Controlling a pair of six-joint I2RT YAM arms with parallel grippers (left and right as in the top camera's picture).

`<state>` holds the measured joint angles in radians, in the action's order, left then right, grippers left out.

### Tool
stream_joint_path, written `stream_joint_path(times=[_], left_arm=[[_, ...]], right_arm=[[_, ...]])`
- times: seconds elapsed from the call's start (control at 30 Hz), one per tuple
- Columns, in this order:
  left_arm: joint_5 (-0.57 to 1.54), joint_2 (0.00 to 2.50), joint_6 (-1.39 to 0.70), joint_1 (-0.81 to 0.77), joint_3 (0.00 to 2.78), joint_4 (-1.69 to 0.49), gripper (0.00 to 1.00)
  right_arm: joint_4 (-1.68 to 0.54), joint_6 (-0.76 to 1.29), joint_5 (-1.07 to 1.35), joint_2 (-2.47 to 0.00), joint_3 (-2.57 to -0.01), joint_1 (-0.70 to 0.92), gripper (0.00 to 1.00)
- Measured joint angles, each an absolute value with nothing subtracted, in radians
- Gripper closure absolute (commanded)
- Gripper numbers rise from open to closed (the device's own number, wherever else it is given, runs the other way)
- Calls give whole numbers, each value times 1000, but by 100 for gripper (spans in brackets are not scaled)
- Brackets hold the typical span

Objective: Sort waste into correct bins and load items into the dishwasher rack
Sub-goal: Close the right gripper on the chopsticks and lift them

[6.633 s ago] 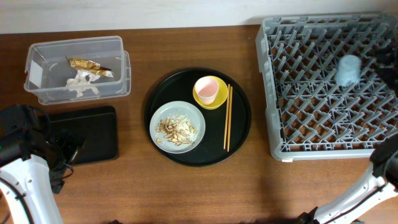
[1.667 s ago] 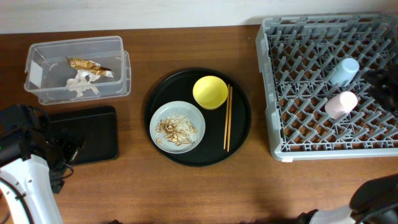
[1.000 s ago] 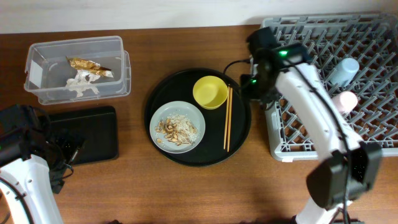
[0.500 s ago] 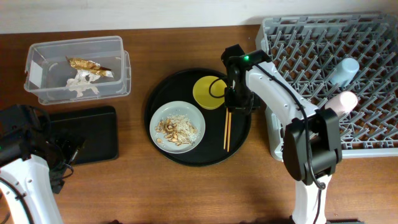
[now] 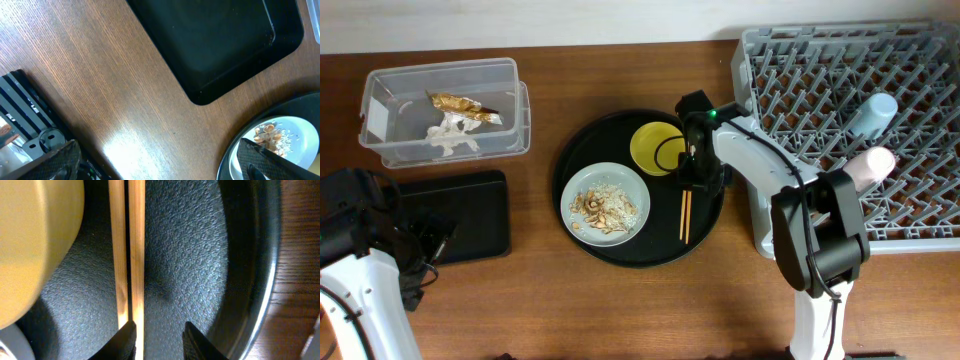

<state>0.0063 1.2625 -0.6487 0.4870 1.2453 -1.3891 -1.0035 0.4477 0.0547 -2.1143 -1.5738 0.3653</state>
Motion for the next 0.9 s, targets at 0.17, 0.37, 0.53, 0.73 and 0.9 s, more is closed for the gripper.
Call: stream_joint_path(times=[0.17,0.37,0.53,0.73,0.9], left_arm=[[6,1262,-649,487,1245,-1389,1],[6,1262,-649,487,1245,-1389,1],[6,1262,-649,487,1245,-1389,1],[6,1262,-649,487,1245,-1389,1],[6,1262,-649,487,1245,-1389,1]], right_arm=[[-966,464,58,-2114,-1557,398,67],[-965,469,38,-2114,-1556,409,66],[-964,471,23,-2114,-1556,408,67],[-965,471,22,-2115,-1556,385,67],[-965,471,23,-2114,-1556,350,67]])
